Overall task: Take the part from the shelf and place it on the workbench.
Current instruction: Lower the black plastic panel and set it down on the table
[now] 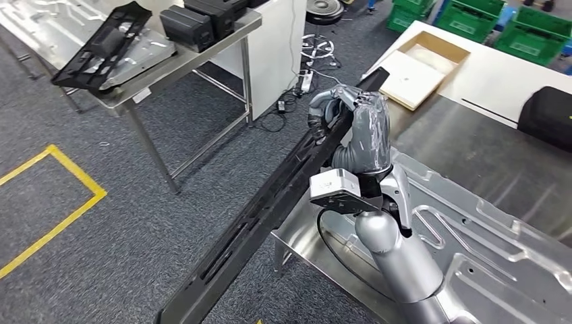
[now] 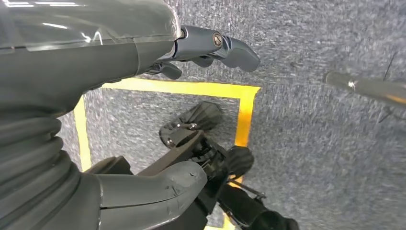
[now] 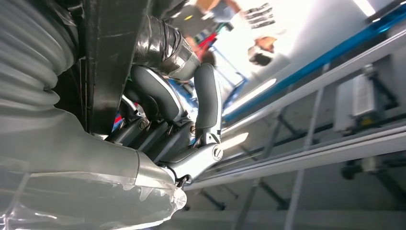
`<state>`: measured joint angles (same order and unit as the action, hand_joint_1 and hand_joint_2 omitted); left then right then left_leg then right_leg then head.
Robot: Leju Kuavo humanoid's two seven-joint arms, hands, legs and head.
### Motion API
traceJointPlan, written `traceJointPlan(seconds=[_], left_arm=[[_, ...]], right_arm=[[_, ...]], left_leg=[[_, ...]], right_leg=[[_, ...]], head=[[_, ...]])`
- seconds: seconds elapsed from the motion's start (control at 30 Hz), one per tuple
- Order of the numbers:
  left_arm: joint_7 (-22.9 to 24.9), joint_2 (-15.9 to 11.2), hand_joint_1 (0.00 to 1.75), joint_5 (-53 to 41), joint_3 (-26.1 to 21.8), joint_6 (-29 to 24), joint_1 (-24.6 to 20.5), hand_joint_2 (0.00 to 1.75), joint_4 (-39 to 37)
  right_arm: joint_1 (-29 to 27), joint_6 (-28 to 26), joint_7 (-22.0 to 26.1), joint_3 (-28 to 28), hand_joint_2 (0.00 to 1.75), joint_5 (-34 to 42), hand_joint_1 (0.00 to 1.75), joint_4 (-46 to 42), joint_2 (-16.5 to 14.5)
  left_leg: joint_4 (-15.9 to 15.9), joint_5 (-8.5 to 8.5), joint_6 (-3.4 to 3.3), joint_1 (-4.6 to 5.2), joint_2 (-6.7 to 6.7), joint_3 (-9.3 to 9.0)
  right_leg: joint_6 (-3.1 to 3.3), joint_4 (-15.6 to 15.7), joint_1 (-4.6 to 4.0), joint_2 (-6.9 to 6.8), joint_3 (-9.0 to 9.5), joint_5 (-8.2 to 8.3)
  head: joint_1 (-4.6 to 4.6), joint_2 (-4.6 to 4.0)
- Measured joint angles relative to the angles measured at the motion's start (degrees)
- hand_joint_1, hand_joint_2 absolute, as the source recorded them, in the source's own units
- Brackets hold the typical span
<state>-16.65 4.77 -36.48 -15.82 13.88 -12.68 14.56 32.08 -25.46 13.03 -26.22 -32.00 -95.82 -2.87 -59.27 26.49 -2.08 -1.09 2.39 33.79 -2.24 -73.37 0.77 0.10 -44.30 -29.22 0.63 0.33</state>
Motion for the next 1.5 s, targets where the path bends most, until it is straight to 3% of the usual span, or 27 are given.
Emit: traceJointPlan(seconds=[0.03, 0.1, 0.17, 0.27, 0.33, 0.4, 0.47, 0.5, 0.57, 0.63, 0.7, 0.77, 0.83, 0.9, 0.97, 1.0, 1.03, 1.1, 1.17, 1.27, 1.33, 1.4, 1.47, 1.5], left_arm=[[0.0, 0.0, 0.00, -0.1, 0.0, -0.1, 0.0, 1.75, 0.0], [0.0, 0.0, 0.00, -0.2, 0.0, -0.2, -0.2, 1.75, 0.0], [-0.1, -0.1, 0.00, -0.5, 0.0, -0.3, -0.3, 1.75, 0.0], [-0.2, -0.1, 0.00, -0.8, 0.1, -0.5, -0.4, 1.75, 0.0], [-0.3, -0.3, 0.00, -0.9, 0.1, -0.6, -0.6, 1.75, 0.0], [-0.3, -0.4, 0.00, -0.9, 0.1, -0.7, -0.5, 1.75, 0.0], [-0.3, -0.5, 0.00, -1.1, 0.1, -0.7, -0.2, 1.75, 0.0], [-0.3, -0.6, 0.00, -1.1, 0.1, -0.7, -0.2, 1.75, 0.0], [-0.4, -0.7, 0.00, -1.2, 0.1, -0.8, -0.3, 1.75, 0.0], [-0.5, -0.8, 0.00, -1.2, 0.1, -0.8, -0.3, 1.75, 0.0], [-0.5, -0.9, 0.00, -1.2, 0.1, -0.9, -0.3, 1.75, 0.0], [-0.6, -0.9, 0.00, -1.2, 0.2, -1.0, -0.4, 1.75, 0.0], [-0.7, -1.0, 0.00, -1.1, 0.2, -1.2, -0.7, 1.75, 0.0], [-0.8, -1.0, 0.00, -1.0, 0.2, -1.3, -0.6, 1.75, 0.0], [-0.8, -1.0, 0.00, -0.9, 0.2, -1.3, -0.4, 1.75, 0.0], [-0.8, -1.0, 0.00, -0.9, 0.2, -1.3, -0.4, 1.75, 0.0], [-0.8, -1.0, 0.00, -0.9, 0.3, -1.3, -0.4, 1.75, 0.0], [-0.8, -1.0, 0.00, -0.9, 0.3, -1.3, -0.5, 1.75, 0.0], [-0.8, -1.1, 0.00, -0.8, 0.3, -1.3, -0.7, 1.75, 0.0], [-0.7, -1.1, 0.00, -0.7, 0.4, -1.3, -1.0, 1.75, 0.0], [-0.7, -1.0, 0.00, -0.7, 0.4, -1.4, -1.1, 1.75, 0.0], [-0.7, -1.1, 0.00, -0.7, 0.4, -1.4, -1.0, 1.75, 0.0], [-0.8, -1.1, 0.00, -0.6, 0.4, -1.4, -0.7, 1.75, 0.0], [-0.8, -1.1, 0.00, -0.6, 0.4, -1.4, -0.5, 1.75, 0.0]], right_arm=[[-0.1, 0.0, 0.0, 0.1, 1.75, 0.0, 1.75, 0.1, 0.0], [-0.1, -0.1, 0.0, 0.4, 1.75, 0.0, 1.75, 0.1, 0.0], [-0.1, -0.2, 0.0, 0.8, 1.75, 0.2, 1.75, 0.2, 0.1], [-0.2, -0.3, 0.0, 1.4, 1.75, 0.3, 1.75, 0.5, 0.2], [-0.2, -0.5, 0.0, 1.9, 1.75, 0.3, 1.75, 0.7, 0.3], [-0.3, -0.6, -0.1, 2.1, 1.75, 0.5, 1.75, 0.9, 0.4], [-0.6, -0.6, -0.1, 2.3, 1.75, 0.6, 1.75, 1.4, 0.4], [-0.8, -0.6, -0.1, 2.4, 1.75, 0.7, 1.75, 1.6, 0.4], [-1.0, -0.7, -0.1, 2.8, 1.75, 0.8, 1.75, 2.0, 0.4], [-1.0, -0.7, -0.1, 3.0, 1.75, 0.9, 1.75, 2.2, 0.4], [-1.0, -0.8, -0.1, 3.3, 1.75, 0.9, 1.75, 2.5, 0.4], [-1.2, -0.9, -0.2, 3.9, 1.75, 0.9, 1.75, 2.6, 0.5], [-1.2, -1.1, -0.2, 4.6, 1.75, 0.9, 1.75, 2.7, 0.5], [-1.2, -1.3, -0.2, 5.1, 1.75, 1.0, 1.75, 3.0, 0.6], [-1.6, -1.3, -0.2, 5.6, 1.75, 1.1, 1.75, 3.4, 0.6], [-1.8, -1.3, -0.2, 5.9, 1.75, 1.1, 1.75, 3.6, 0.7], [-1.9, -1.3, -0.2, 6.1, 1.75, 1.1, 1.75, 3.8, 0.7], [-2.0, -1.3, -0.1, 6.5, 1.75, 1.1, 1.75, 4.0, 0.8], [-1.9, -1.4, -0.1, 6.6, 1.75, 1.0, 1.75, 4.1, 0.8], [-1.9, -1.8, -0.5, 7.4, 1.75, 0.7, 1.75, 4.7, 0.8], [-1.9, -2.1, -0.8, 8.1, 1.75, 0.6, 1.75, 5.4, 0.9], [-1.7, -2.4, -1.1, 8.6, 1.75, 0.4, 1.75, 6.1, 0.9], [-1.6, -2.7, -1.3, 9.2, 1.75, 0.1, 1.75, 7.2, 0.9], [-1.6, -2.8, -1.4, 9.6, 1.75, 0.0, 1.75, 8.0, 0.9]], left_leg=[[0.0, 0.10, 0.05, 0.06, 0.64, -0.11], [0.0, 0.40, 0.30, 0.30, 1.75, -0.45], [0.1, 0.68, 0.78, 0.54, 2.69, -0.77], [0.3, 1.12, 1.65, 0.64, 3.78, -1.35], [-2.0, 2.91, 2.16, 0.55, 1.73, -0.62], [-8.7, 6.36, 2.43, 0.44, -1.10, 2.50], [-14.7, 8.09, 2.60, 0.43, -1.90, 5.62], [-14.8, 7.26, 2.64, 0.41, -1.99, 5.89], [-9.2, 3.16, 2.60, 0.25, -2.85, 3.65], [-2.9, 0.56, 2.43, -0.09, -5.87, 0.94], [-0.9, 0.51, 2.13, -0.10, -7.61, 0.12], [-0.4, 0.19, 1.50, -0.09, -6.38, -0.07], [0.2, -0.17, 0.67, -0.28, -4.81, -0.34], [0.4, -0.22, 0.22, -0.22, -3.23, -0.51], [0.4, -0.10, 0.14, -0.13, -1.59, -0.53], [0.4, -0.01, 0.17, -0.12, -0.75, -0.57], [0.4, 0.11, 0.24, -0.12, 0.00, -0.68], [0.4, 0.46, 0.59, -0.12, 1.19, -1.10], [0.5, 0.80, 1.25, 0.04, 1.93, -1.35], [0.9, 0.98, 2.34, 0.16, 2.50, -1.81], [0.0, 1.87, 2.88, 0.02, 1.48, -1.67], [-5.1, 4.75, 3.03, -0.12, -0.54, 0.71], [-12.8, 7.79, 2.94, -0.06, -1.62, 4.81], [-15.2, 8.06, 2.84, -0.03, -1.80, 6.29]], right_leg=[[0.20, 2.8, -0.07, -0.34, 1.53, 1.70], [0.95, 10.1, -0.68, -2.44, 5.45, 4.44], [1.72, 13.8, -1.39, -3.72, 7.27, 5.04], [2.54, 14.4, -1.40, -2.08, 7.52, 5.19], [3.19, 15.1, -0.95, -0.92, 8.05, 5.54], [3.62, 15.3, -0.77, 0.32, 8.20, 5.67], [3.76, 15.1, -0.80, 1.89, 8.09, 5.66], [3.74, 14.9, -0.78, 2.75, 8.03, 5.62], [3.52, 14.3, -0.66, 4.38, 7.94, 5.42], [3.07, 13.6, -0.59, 5.87, 7.49, 5.22], [2.44, 13.3, -0.36, 7.20, 6.82, 5.40], [1.72, 13.4, -0.19, 7.93, 6.43, 5.71], [1.15, 11.5, -0.41, 5.36, 5.41, 4.56], [0.72, 5.6, -0.41, 1.66, 2.50, 1.53], [0.38, -0.8, -0.07, 0.38, -0.82, -0.69], [0.27, -1.9, 0.08, 0.10, -1.41, -0.52], [0.23, -0.5, 0.18, -0.14, -0.68, 0.74], [0.36, 7.1, 0.20, -1.17, 3.38, 4.13], [0.84, 12.8, -0.13, -1.87, 6.51, 5.64], [1.92, 13.9, -0.62, -1.34, 7.04, 5.45], [2.69, 14.3, -0.46, -1.08, 7.40, 5.47], [3.35, 14.6, -0.37, -0.91, 7.70, 5.47], [3.74, 14.6, -0.65, -0.48, 7.75, 5.35], [3.84, 14.6, -0.84, -0.15, 7.79, 5.30]], head=[[0.00, 0.00], [0.00, 0.00], [-0.01, 0.00], [-0.03, 0.00], [-0.06, 0.00], [-0.09, 0.00], [-0.10, 0.00], [-0.10, 0.00], [-0.10, 0.00], [-0.10, 0.00], [-0.10, 0.00], [-0.10, 0.00], [0.07, 0.00], [0.24, 0.00], [0.25, 0.00], [0.24, 0.00], [0.24, 0.00], [0.23, 0.00], [0.23, 0.00], [0.21, 0.00], [0.21, 0.00], [0.20, 0.00], [0.19, 0.00], [0.19, 0.00]])
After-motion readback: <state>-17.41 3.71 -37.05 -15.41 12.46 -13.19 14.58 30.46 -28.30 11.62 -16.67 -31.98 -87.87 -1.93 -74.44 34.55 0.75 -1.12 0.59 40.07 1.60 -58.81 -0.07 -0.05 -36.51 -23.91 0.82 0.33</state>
